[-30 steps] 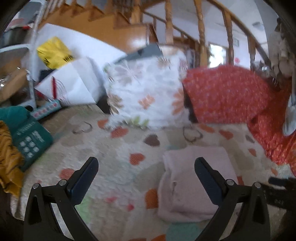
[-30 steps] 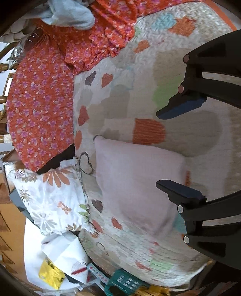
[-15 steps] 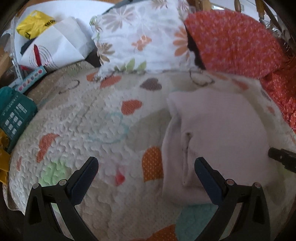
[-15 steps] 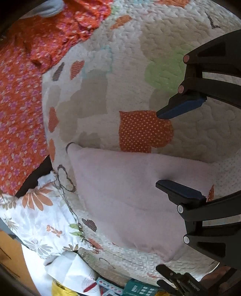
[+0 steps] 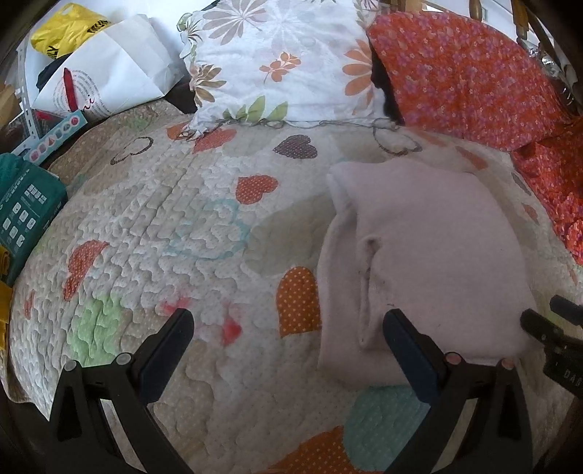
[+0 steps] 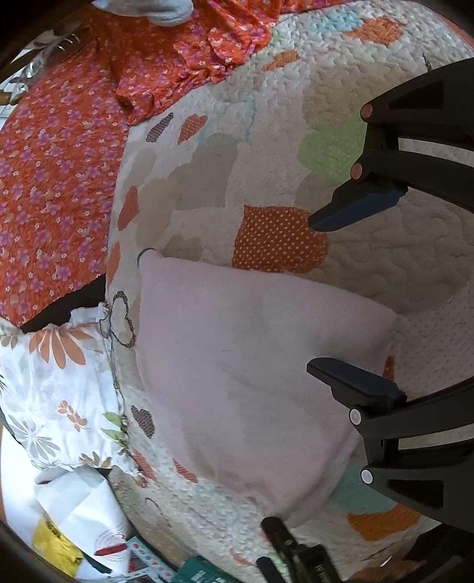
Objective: Fold small clothes
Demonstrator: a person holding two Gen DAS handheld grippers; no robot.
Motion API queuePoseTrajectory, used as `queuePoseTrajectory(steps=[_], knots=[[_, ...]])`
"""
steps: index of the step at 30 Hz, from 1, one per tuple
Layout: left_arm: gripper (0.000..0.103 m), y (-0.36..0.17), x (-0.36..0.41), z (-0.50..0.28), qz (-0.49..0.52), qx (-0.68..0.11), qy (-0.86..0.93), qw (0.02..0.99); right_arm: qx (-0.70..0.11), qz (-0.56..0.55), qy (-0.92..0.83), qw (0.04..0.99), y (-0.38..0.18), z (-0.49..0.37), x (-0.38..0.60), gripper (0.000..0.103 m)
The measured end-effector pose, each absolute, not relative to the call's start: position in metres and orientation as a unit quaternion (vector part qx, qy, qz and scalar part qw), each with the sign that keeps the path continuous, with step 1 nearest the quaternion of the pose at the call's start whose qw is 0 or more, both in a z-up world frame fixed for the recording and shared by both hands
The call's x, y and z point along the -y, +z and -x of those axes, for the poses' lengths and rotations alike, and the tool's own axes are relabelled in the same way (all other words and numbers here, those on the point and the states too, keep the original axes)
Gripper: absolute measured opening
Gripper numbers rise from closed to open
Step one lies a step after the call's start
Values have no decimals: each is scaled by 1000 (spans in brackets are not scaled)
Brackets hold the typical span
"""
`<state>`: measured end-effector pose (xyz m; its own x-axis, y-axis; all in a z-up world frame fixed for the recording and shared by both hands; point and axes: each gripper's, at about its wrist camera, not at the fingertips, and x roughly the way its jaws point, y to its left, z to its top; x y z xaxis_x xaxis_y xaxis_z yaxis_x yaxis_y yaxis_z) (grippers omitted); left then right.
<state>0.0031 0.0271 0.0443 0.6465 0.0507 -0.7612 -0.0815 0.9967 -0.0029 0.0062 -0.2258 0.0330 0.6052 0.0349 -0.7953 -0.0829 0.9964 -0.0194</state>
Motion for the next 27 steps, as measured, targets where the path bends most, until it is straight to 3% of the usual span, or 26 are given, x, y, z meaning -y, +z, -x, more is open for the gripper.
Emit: queuePoseTrajectory(steps=[27], knots=[[103,47,-26,18,12,-413,25,910,-424,59,16,903,36,8,214,81]])
